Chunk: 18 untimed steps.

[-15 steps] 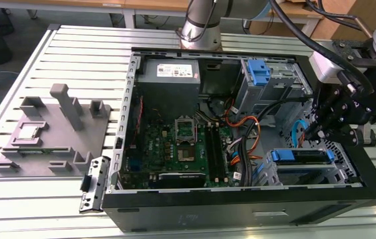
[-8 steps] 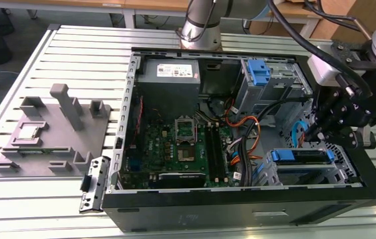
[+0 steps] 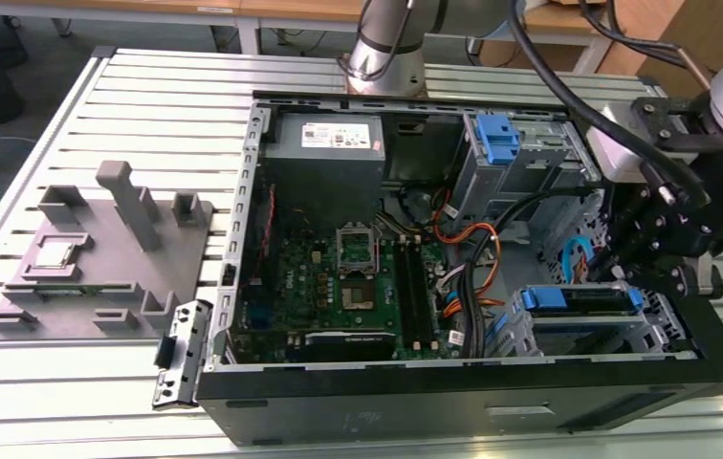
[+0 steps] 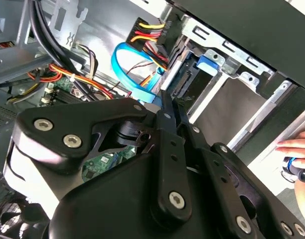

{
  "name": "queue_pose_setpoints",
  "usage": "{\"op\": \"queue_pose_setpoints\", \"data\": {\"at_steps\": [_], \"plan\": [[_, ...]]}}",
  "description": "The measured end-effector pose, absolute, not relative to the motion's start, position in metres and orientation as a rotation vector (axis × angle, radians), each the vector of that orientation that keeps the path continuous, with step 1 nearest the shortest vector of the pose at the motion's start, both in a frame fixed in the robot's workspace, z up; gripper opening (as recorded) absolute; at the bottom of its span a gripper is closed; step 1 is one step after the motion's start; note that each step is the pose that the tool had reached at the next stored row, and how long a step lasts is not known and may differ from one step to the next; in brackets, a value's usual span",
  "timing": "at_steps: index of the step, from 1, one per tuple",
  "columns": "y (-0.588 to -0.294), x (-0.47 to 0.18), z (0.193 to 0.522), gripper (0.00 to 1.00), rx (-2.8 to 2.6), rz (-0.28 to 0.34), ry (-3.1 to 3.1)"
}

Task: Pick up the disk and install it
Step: 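Insert the first disk wire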

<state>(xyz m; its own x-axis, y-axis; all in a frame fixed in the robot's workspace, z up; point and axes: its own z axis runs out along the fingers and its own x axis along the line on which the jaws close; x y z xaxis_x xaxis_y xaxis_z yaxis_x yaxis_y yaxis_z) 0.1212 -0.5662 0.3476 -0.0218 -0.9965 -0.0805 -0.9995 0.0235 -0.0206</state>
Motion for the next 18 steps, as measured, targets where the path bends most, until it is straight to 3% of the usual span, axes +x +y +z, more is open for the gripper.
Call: {"op": "queue_pose_setpoints", "data": {"at_steps": [18], "plan": [[-0.5694,0.1112,0.3395,0.16,-2.122,0.008,2.166]]}}
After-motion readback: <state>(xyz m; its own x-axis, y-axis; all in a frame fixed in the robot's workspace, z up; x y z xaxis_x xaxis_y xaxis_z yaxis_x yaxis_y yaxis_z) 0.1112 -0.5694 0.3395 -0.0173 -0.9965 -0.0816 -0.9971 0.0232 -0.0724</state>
